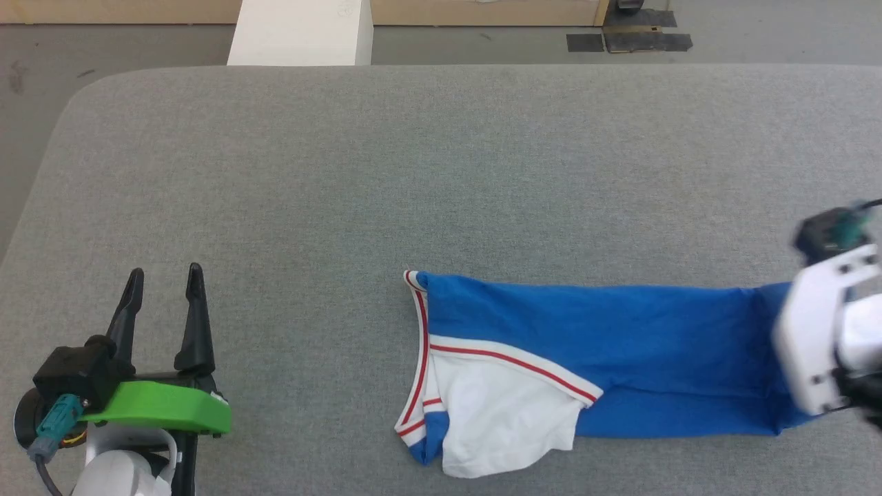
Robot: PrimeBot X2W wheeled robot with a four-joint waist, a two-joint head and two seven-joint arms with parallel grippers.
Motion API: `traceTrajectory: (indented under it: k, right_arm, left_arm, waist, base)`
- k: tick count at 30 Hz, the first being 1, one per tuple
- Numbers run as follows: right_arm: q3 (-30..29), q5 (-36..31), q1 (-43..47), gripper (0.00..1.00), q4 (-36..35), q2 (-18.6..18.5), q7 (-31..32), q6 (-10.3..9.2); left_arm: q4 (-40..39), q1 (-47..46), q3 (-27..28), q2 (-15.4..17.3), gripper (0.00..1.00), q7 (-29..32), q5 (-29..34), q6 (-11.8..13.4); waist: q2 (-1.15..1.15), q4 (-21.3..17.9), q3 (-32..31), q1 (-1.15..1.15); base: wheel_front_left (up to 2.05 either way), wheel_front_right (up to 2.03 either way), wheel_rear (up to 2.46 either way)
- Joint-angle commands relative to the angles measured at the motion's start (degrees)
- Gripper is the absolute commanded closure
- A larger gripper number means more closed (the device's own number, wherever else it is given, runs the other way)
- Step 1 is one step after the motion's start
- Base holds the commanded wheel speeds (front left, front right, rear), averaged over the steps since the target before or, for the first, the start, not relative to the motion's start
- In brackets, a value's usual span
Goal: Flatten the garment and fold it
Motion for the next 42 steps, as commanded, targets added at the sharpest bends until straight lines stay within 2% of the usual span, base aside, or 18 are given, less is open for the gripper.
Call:
traceTrajectory:
  k: [1, 8, 16, 22, 30, 31, 32, 33, 36, 42]
  right_arm:
    - [2.1, 1.0, 0.1, 1.0, -1.4, 1.5, 0.3, -0.1]
    - [12.9, 3.8, -2.5, 1.0, -1.1, 7.2, -5.0, -0.1]
    - [21.3, 4.3, -7.5, 1.0, 8.1, 14.3, -16.3, -0.1]
    - [23.3, 2.8, -9.2, 1.0, 17.3, 19.0, -22.6, -0.1]
    - [20.6, 0.4, -9.1, 1.0, 31.1, 23.3, -33.5, -0.1]
    - [20.5, 0.0, -9.2, 0.84, 32.4, 23.5, -34.9, -0.1]
    - [20.8, -0.3, -9.3, 0.36, 33.8, 23.7, -36.2, -0.1]
    - [20.9, -0.3, -9.5, 0.0, 34.8, 23.8, -37.0, -0.1]
    - [23.0, 2.4, -10.1, 0.0, 36.0, 24.0, -39.1, -0.1]
    - [30.6, 9.7, -12.4, 0.0, 32.7, 24.0, -42.5, -0.1]
  left_arm:
    - [0.1, 0.6, 0.0, -0.3, 0.0, 0.0, -0.8, 0.5]
    - [0.6, 0.7, -0.5, -0.7, 0.0, 0.0, -1.4, 0.4]
    - [1.0, 1.3, -1.0, -0.9, 0.0, 0.0, -1.9, 0.3]
    - [1.5, 1.1, -1.5, -1.1, 0.0, -0.1, -2.1, 0.2]
    - [2.3, 1.2, -1.9, -1.8, 0.0, -0.3, -2.7, 0.3]
    - [2.4, 1.2, -2.0, -1.8, 0.0, -0.3, -2.7, 0.3]
    - [2.6, 1.2, -2.0, -1.9, 0.0, -0.4, -2.8, 0.3]
    - [2.7, 1.2, -2.1, -2.0, 0.0, -0.4, -2.8, 0.2]
    - [3.2, 1.2, -2.4, -2.1, 0.0, -0.4, -2.9, 0.1]
    - [4.1, 1.5, -3.1, -2.1, 0.0, -0.2, -2.7, 0.3]
  waist:
    - [0.0, 0.2, 0.0, 0.0]
    - [0.0, 2.2, 0.1, 0.0]
    - [0.0, 5.2, 0.4, 0.0]
    - [0.0, 7.0, 0.7, 0.0]
    - [0.0, 8.0, 1.2, 0.0]
    - [0.0, 8.1, 1.2, 0.0]
    - [0.0, 8.1, 1.2, 0.0]
    - [0.0, 8.1, 1.2, 0.0]
    - [0.0, 7.8, 0.6, 0.0]
    - [0.0, 6.4, -1.4, 0.0]
  base:
    - [0.0, 0.0, 0.0]
    - [0.0, 0.0, 0.0]
    - [0.0, 0.0, 0.0]
    - [0.0, 0.0, 0.0]
    - [0.0, 0.0, 0.0]
    - [0.0, 0.0, 0.0]
    - [0.0, 0.0, 0.0]
    - [0.0, 0.0, 0.0]
    - [0.0, 0.0, 0.0]
    - [0.0, 0.0, 0.0]
